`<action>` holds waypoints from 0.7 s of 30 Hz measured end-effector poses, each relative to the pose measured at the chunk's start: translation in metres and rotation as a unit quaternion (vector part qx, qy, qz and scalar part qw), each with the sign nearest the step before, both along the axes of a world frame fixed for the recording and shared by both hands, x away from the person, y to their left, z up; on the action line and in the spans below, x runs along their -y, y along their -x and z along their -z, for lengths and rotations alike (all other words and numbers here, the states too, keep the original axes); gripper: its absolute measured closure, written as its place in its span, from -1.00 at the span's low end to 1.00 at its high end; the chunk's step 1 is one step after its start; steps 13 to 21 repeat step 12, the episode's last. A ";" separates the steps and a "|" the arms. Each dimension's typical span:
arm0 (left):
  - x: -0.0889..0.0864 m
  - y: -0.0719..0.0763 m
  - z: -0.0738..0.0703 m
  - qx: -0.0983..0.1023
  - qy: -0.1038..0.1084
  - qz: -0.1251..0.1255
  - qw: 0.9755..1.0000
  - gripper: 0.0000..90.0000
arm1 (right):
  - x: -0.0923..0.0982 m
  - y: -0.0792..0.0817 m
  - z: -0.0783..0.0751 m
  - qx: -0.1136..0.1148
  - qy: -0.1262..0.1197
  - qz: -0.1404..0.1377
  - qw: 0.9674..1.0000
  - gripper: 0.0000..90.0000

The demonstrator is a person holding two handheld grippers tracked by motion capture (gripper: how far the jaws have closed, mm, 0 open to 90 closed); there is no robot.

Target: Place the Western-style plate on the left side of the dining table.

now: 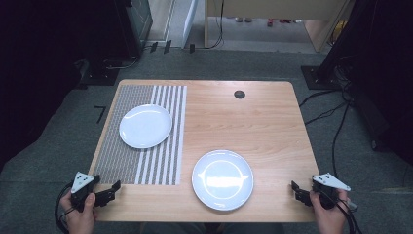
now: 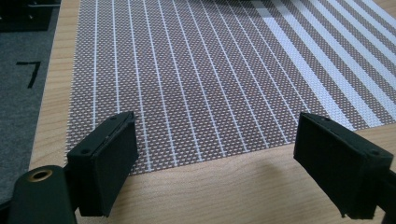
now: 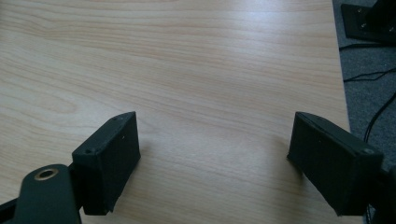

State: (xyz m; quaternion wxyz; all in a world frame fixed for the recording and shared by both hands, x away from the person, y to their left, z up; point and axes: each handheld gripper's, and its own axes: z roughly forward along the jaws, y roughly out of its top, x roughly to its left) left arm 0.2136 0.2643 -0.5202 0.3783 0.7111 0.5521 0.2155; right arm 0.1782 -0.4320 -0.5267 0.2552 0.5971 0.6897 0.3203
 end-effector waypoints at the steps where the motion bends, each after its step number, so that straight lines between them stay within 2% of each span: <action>1: 0.000 0.000 0.000 0.000 -0.001 0.000 1.000 -0.70 | -0.001 0.001 0.001 0.004 -0.001 0.000 1.000 -0.64; 21: 0.000 0.000 0.000 0.000 -0.003 0.000 1.000 -0.70 | -0.002 0.002 0.001 0.007 -0.001 0.000 1.000 -0.67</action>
